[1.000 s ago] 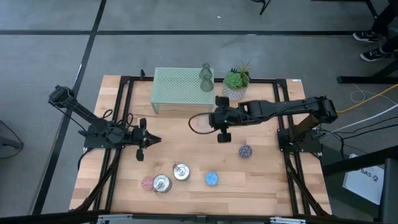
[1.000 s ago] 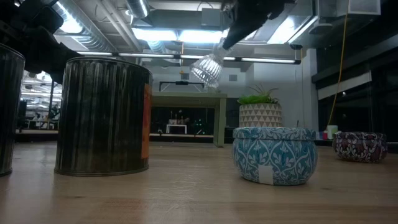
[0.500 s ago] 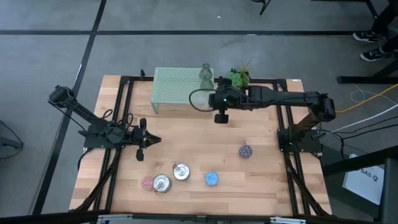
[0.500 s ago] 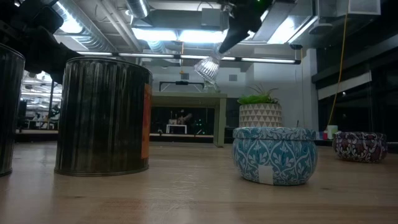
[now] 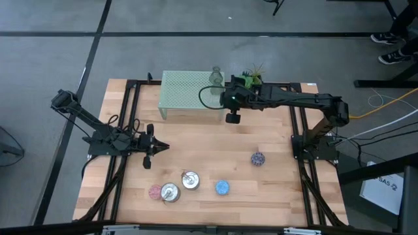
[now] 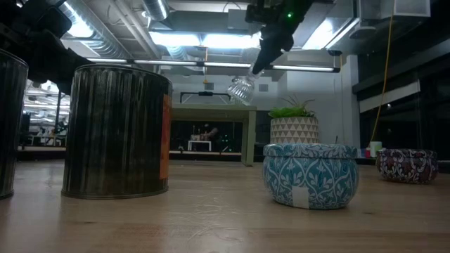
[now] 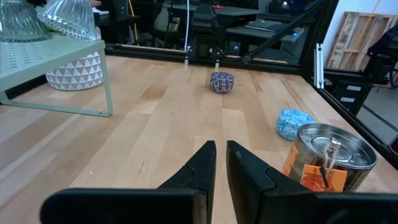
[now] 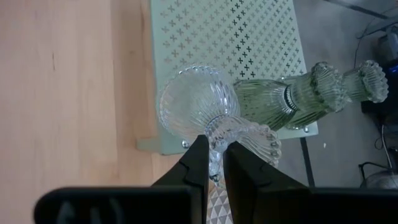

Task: Pick & Place candle stick holders
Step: Put the transparent glass candle holder on the shelf

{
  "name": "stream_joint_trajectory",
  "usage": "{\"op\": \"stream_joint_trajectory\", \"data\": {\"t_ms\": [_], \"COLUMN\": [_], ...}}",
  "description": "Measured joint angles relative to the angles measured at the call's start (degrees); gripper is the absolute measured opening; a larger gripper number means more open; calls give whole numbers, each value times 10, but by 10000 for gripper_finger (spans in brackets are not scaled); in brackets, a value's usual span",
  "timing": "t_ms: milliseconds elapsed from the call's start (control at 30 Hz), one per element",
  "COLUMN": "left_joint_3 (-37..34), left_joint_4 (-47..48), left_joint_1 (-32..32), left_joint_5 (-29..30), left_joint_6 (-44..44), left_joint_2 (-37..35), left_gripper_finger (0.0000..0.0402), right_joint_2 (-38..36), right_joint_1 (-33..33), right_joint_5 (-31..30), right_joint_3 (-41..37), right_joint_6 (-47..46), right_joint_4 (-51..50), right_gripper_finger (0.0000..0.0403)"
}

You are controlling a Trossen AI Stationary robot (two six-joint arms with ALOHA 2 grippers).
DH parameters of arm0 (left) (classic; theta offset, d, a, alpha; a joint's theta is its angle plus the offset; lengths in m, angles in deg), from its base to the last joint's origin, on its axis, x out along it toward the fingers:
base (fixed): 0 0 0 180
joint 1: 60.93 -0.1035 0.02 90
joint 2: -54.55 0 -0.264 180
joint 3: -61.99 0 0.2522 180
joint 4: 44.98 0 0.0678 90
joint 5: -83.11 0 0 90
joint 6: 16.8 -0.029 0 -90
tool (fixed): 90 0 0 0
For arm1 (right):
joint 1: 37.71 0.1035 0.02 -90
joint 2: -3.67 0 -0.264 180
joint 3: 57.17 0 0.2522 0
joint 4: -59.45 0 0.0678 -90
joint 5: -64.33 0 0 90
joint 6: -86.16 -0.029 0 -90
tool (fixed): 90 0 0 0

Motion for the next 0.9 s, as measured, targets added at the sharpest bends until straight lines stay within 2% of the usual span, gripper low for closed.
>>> {"op": "stream_joint_trajectory", "data": {"t_ms": [467,900], "left_joint_3": [0,0], "left_joint_4": [0,0], "left_joint_1": [0,0], "left_joint_5": [0,0], "left_joint_6": [0,0], "left_joint_2": [0,0], "left_gripper_finger": [31,31], "right_joint_2": [0,0], "right_joint_1": [0,-9], "right_joint_5": [1,0], "right_joint_3": [0,0], "right_joint_6": [5,14], "right_joint_4": [21,31], "right_gripper_finger": [38,70]}}
